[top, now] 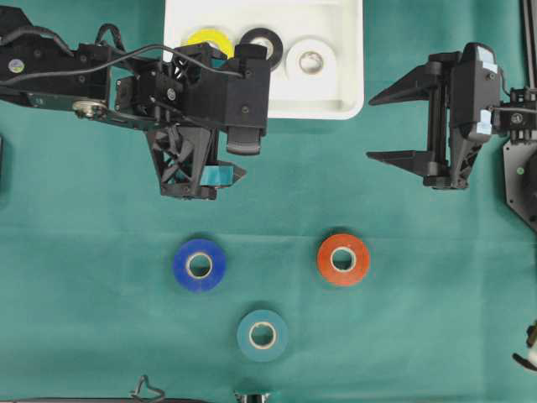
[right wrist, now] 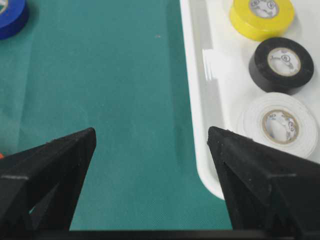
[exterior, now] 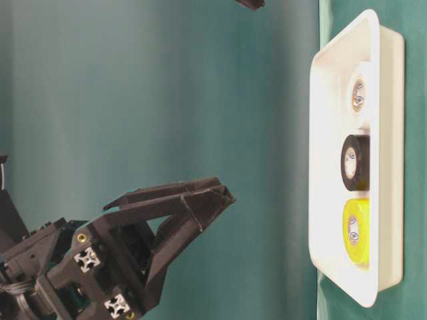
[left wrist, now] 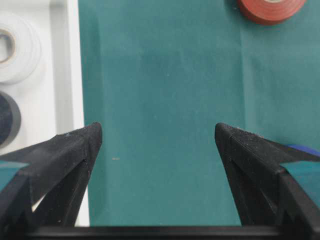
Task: Pick up the tape from a random location and place it into the white case.
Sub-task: 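Withdraw the left gripper from the tray back to the left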
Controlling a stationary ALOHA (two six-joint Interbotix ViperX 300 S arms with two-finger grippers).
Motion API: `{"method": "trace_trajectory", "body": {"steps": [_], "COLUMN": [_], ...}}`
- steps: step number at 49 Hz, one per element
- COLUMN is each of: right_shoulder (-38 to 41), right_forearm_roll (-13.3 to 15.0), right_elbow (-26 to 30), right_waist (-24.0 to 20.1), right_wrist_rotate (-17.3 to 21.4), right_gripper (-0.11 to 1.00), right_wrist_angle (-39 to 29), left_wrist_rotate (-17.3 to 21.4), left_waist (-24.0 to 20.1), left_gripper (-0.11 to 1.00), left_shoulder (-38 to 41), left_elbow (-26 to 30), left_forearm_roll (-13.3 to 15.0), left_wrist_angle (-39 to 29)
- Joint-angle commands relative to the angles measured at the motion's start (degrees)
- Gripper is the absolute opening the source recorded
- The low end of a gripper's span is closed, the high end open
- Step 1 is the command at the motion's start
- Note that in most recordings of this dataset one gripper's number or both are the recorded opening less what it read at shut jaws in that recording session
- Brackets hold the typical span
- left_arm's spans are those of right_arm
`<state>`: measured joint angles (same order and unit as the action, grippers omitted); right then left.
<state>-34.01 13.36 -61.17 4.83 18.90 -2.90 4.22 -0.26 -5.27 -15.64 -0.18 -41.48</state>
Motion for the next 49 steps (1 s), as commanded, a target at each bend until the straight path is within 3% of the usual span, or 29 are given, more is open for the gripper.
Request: {"method": "trace_trajectory", "body": {"steps": [1,14,36,49], "right_shoulder": [-0.2,-0.7,-1.6,-2.5], "right_forearm_roll": [0.1,0.1,0.2,0.4], "right_elbow": [1.2,1.3,1.4,1.1], "right_waist": [0.0,0.0,0.0,0.0], "right_wrist_rotate": [0.1,-0.1,-0.4,-0.4], "right_gripper": [0.89,0.89,0.89,0.89], "right_wrist_angle": [0.3,0.3,0.3,0.3], "left_wrist_rotate": [-0.1,0.0,-0.2,-0.2], "left_waist": [0.1,0.1,0.1,0.1], "left_gripper": [0.99,0.99,0.99,0.99], "left_shoulder": [-2.1,-6.3,-21.9,-30.5], "left_elbow": [0.3,-3.7,-19.2,-25.9], "left_forearm_roll": [0.1,0.1,0.4,0.6], "left_wrist_angle": [0.6,3.8,18.1,21.5]}}
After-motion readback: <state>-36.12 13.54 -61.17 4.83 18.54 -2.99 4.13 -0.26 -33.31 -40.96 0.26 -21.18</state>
